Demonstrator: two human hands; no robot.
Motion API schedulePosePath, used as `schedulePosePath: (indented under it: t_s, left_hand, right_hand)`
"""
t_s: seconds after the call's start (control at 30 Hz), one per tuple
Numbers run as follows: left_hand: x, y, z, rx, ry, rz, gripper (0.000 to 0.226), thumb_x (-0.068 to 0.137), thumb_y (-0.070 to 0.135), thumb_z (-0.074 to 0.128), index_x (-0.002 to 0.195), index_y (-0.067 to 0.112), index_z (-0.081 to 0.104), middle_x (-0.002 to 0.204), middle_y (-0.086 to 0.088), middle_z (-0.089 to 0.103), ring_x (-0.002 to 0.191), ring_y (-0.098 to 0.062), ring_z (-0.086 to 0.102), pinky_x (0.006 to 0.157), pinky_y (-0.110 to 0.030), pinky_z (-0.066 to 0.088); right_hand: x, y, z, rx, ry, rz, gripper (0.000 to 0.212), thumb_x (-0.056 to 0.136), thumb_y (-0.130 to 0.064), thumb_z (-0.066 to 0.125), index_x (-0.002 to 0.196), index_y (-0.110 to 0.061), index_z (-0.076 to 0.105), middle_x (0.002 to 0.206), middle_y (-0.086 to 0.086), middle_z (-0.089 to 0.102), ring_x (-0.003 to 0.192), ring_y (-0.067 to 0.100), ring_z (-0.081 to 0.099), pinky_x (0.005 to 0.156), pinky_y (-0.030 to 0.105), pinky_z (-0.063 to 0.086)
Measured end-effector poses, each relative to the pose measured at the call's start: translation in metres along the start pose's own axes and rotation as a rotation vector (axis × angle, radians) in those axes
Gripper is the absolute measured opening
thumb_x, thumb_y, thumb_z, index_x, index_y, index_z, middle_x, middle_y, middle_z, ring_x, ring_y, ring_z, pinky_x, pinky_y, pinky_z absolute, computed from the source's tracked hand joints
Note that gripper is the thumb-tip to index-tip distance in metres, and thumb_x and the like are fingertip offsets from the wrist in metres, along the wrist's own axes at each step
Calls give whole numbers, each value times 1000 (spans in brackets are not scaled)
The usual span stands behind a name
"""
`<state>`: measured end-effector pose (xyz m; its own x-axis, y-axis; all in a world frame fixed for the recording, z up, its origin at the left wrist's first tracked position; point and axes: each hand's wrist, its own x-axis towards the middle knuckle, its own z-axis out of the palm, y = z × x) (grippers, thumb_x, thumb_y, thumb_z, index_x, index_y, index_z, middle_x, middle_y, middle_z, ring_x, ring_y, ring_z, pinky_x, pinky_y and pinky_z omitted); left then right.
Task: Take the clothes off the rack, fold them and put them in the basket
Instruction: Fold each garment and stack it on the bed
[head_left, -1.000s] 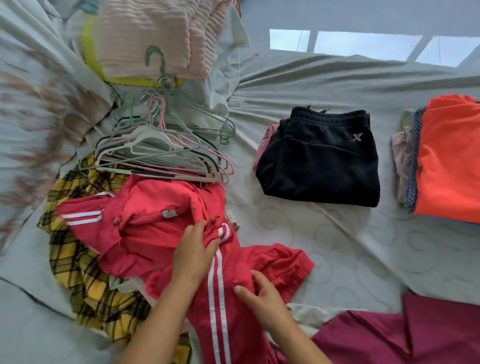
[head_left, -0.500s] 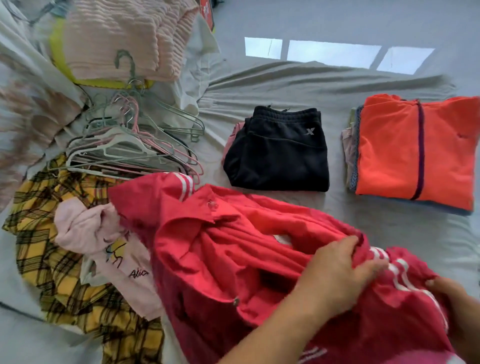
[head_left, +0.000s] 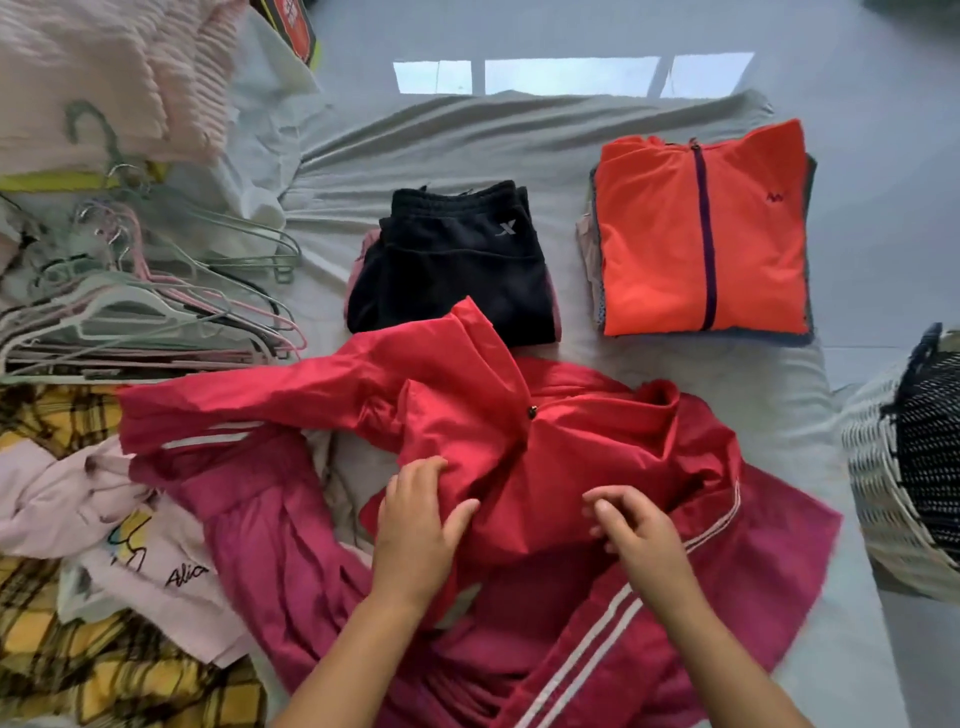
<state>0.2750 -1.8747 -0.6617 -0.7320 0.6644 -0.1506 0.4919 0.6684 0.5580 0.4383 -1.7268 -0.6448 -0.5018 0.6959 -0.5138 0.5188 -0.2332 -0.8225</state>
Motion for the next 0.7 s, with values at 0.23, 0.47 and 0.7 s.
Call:
schedulePosePath:
  t_s: [0.23,0.47,0.7]
  left_hand:
    - [55,45,31,226,-182,190,42,77,18,63,117,9,58,113,-7,62,104,-28,59,86,-33,44]
    - [36,14,27,158,-390,52,57,87,51,44,136,21,42,126,-4,55,119,-24,45,98,-33,33]
    - [12,31,15,-426,-246,36,47,66,53,48,96,20,63,93,9,62,93,-14,57,87,-39,44]
  right_hand:
    - [53,-41,63,-261,132,-232,33,90,-10,54,123,-17,55,113,11,63,97,22,63,87,38,49]
    - [75,-55,43,-417,-234,8,11,85,-13,60,74,-16,59,65,-2,60,60,10,54,56,22,39]
    - [32,-43,25,67,-439,107,13,64,-16,53,76,-13,56,52,-10,47,47,2,36,47,12,29]
